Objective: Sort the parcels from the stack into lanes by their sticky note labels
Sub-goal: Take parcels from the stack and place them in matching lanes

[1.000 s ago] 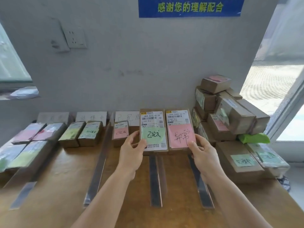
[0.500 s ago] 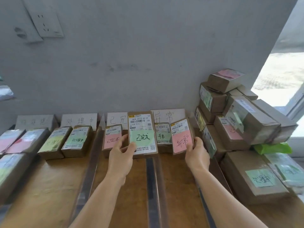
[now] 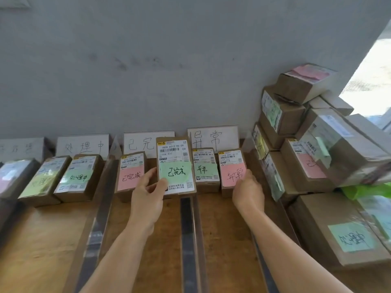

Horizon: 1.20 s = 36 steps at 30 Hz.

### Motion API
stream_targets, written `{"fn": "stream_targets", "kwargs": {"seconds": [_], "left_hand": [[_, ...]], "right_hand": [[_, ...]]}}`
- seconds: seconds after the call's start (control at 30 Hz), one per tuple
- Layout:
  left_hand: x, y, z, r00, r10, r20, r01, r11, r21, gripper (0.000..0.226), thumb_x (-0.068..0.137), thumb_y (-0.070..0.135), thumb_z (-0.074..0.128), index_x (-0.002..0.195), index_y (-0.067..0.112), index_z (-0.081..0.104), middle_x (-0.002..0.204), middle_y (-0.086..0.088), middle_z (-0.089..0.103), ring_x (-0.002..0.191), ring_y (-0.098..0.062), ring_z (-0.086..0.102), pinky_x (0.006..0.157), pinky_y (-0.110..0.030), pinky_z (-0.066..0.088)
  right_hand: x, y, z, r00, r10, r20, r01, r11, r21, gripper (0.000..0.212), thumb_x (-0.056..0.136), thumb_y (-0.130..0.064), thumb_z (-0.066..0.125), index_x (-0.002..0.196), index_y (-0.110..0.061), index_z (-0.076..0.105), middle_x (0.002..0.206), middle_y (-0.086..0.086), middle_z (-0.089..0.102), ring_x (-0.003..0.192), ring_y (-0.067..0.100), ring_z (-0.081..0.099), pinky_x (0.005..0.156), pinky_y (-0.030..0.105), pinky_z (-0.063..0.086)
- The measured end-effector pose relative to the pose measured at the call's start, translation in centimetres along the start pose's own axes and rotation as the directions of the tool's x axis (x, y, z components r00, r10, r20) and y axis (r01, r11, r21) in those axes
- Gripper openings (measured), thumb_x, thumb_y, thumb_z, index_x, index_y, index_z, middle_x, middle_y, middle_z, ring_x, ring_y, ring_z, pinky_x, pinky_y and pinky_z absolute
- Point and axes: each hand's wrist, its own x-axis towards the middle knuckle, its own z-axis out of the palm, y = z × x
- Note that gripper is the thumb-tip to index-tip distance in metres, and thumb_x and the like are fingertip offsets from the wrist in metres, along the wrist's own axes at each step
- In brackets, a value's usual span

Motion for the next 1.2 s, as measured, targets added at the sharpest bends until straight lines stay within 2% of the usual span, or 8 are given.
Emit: {"fn": "stream_targets", "kwargs": {"seconds": [0.17,0.4,0.53,0.7,0.77,0.93,1.07,1.2], "left_hand": [[0.8,-0.5,0.2,1.0,-0.005,-0.011,0.004,1.0,-0.009,0.042,0.09,0.028,0.063,0.127,0.041,0.048,0.096,0.024,0.062,0.096,-0.004,0.059,0.073,-0.021,0.049],[0.6,-0.4,-0.6,0.999,-0.039,-0.013,0.039,0.999,-0.036,0.042,0.09,0.024,0.062,0.126,0.042,0.049,0.092,0.021,0.066,0.094,-0.002,0.061,0.071,-0.02,0.046],[0.4,-0.6,-0.6,0.998,-0.053,-0.027,0.052,0.998,-0.021,0.039,0.091,0.024,0.061,0.125,0.041,0.05,0.094,0.022,0.065,0.091,0.0,0.06,0.066,-0.016,0.045],[0.5,-2.1,-0.1,0.991,-0.127,-0.039,0.129,0.991,0.028,0.036,0.092,0.028,0.06,0.127,0.029,0.051,0.096,0.017,0.065,0.085,0.0,0.063,0.055,-0.012,0.048],[0.8,-2.7,0.0,0.983,-0.174,-0.065,0.178,0.982,0.068,0.037,0.092,0.029,0.06,0.128,0.025,0.051,0.098,0.012,0.065,0.081,0.001,0.063,0.05,-0.01,0.047],[1.3,-4.1,0.3,0.966,-0.21,-0.152,0.24,0.946,0.218,0.037,0.094,0.033,0.056,0.127,0.018,0.05,0.113,-0.001,0.065,0.088,-0.01,0.059,0.063,-0.02,0.047],[2.2,-4.2,-0.5,0.983,-0.081,-0.165,0.155,0.85,0.504,0.034,0.093,0.036,0.055,0.123,0.019,0.052,0.118,-0.003,0.061,0.104,-0.018,0.055,0.079,-0.029,0.048],[3.3,-3.8,-1.8,0.97,0.208,-0.127,-0.034,0.632,0.774,0.044,0.092,0.036,0.055,0.133,0.021,0.046,0.134,-0.003,0.042,0.122,-0.021,0.03,0.096,-0.031,0.035]], "right_hand": [[-0.1,0.3,0.5,0.978,-0.179,0.109,0.192,0.974,-0.119,0.061,0.093,-0.007,0.045,0.149,-0.015,0.024,0.158,0.003,0.014,0.144,0.023,0.01,0.112,0.036,0.025],[1.2,-0.4,0.7,0.949,-0.252,0.188,0.287,0.938,-0.195,0.059,0.09,0.002,0.041,0.145,-0.017,0.033,0.156,0.003,0.021,0.146,0.022,0.001,0.117,0.035,0.017],[1.2,-1.8,-0.4,0.937,-0.288,0.197,0.327,0.921,-0.21,0.055,0.094,-0.009,0.043,0.146,-0.02,0.031,0.159,0.002,0.012,0.146,0.023,-0.005,0.118,0.035,0.008],[-1.9,-6.4,-1.9,0.826,-0.563,0.019,0.563,0.826,-0.006,0.047,0.097,-0.029,0.047,0.143,-0.026,0.037,0.155,-0.004,0.024,0.145,0.015,0.007,0.114,0.031,0.005],[-3.2,-8.2,-1.8,0.747,-0.66,0.082,0.663,0.749,-0.005,0.045,0.097,-0.03,0.048,0.141,-0.025,0.042,0.152,-0.006,0.033,0.144,0.014,0.015,0.114,0.03,0.008],[-5.7,-10.5,1.0,0.548,-0.732,0.406,0.83,0.537,-0.152,0.044,0.093,-0.03,0.055,0.135,-0.022,0.046,0.137,-0.002,0.049,0.133,0.018,0.035,0.114,0.036,0.017],[-6.8,-11.5,4.0,0.473,-0.679,0.562,0.878,0.416,-0.236,0.035,0.091,-0.024,0.056,0.125,-0.016,0.052,0.123,0.004,0.056,0.119,0.024,0.048,0.11,0.04,0.022],[-6.2,-12.3,5.9,0.496,-0.645,0.581,0.868,0.391,-0.307,0.037,0.092,-0.016,0.052,0.128,-0.01,0.047,0.126,0.009,0.052,0.118,0.028,0.048,0.11,0.041,0.024]]}}
